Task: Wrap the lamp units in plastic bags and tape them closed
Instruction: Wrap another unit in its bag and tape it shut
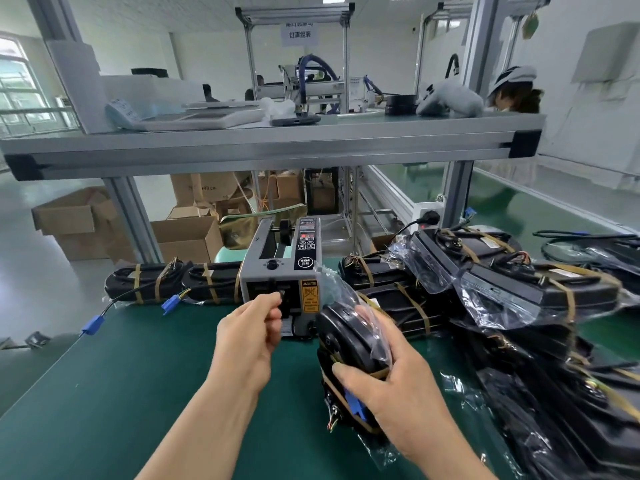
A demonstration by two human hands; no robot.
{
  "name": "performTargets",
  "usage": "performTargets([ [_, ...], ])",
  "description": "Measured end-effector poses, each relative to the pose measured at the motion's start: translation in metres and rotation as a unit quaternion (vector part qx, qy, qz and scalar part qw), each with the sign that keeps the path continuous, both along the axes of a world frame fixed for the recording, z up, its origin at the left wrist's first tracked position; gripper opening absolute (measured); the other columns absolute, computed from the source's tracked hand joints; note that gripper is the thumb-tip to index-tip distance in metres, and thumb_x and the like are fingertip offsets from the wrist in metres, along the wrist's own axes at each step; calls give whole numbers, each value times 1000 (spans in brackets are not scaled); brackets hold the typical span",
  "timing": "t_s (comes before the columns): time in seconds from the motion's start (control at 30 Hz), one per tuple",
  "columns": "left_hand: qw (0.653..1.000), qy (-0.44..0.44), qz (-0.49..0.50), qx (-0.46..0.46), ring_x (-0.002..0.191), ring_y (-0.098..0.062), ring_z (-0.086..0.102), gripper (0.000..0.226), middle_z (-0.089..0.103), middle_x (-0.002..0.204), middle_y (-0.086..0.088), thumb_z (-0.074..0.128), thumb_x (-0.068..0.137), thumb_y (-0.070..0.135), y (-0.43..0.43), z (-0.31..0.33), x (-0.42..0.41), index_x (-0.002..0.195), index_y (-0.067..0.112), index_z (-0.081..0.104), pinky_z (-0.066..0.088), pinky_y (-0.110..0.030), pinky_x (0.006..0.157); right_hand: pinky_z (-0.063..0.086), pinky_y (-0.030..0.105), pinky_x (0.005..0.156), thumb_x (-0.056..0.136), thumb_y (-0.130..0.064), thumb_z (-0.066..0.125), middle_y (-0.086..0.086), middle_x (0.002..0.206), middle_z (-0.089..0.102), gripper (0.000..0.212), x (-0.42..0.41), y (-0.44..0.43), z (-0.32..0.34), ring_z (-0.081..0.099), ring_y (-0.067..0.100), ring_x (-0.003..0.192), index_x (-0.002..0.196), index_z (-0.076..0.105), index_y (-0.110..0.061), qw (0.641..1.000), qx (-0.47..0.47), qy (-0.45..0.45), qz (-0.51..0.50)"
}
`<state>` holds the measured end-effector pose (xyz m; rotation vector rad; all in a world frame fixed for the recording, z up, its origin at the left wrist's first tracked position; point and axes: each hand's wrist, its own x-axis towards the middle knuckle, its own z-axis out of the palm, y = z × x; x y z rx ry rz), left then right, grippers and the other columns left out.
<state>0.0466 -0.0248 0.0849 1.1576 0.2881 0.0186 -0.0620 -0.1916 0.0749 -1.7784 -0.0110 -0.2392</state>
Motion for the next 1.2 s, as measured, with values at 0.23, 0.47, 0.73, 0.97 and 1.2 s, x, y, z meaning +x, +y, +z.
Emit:
performTargets([
  [0.23, 948, -159, -202, 186, 56, -13, 44, 15, 53, 62, -1, 67, 74, 30, 11, 36, -70, 62, 21, 67, 41, -24, 60, 49, 8, 60, 81, -8, 76, -3, 91, 75, 69, -4, 3, 6, 71, 18, 76, 106, 54, -68, 999, -12, -26, 17],
  [0.47, 886, -216, -207, 354, 49, -3, 35, 21, 45, 50, 16, 64, 91, 31, -2, 49, -68, 71, 22, 66, 31, -10, 47, 55, 20, 78, 81, -18, 74, -14, 103, 72, 61, -6, 6, 1, 68, 14, 91, 118, 53, -62, 999, -38, -19, 26],
  [0.73, 866, -211, -192, 411, 67, -21, 58, 17, 69, 80, -8, 65, 89, 32, -11, 53, -57, 75, 23, 69, 52, -36, 71, 56, 27, 84, 81, -17, 73, -12, 103, 72, 58, -7, 7, 3, 67, 14, 93, 119, 54, -58, 999, -36, -8, 25],
  [0.97, 839, -215, -187, 463, 56, -2, 52, 13, 67, 73, 2, 64, 89, 34, -14, 49, -51, 76, 32, 65, 47, -25, 60, 57, 40, 91, 80, -19, 73, -10, 103, 73, 58, -7, 7, 2, 68, 16, 95, 123, 54, -53, 999, -27, 1, 25],
  [1.2, 818, -231, -188, 492, 50, 1, 45, 13, 59, 62, 14, 59, 88, 32, -11, 49, -49, 76, 31, 63, 40, -12, 48, 57, 33, 89, 81, -17, 73, -12, 102, 73, 58, -7, 6, 1, 68, 12, 94, 121, 54, -54, 999, -27, 0, 24],
])
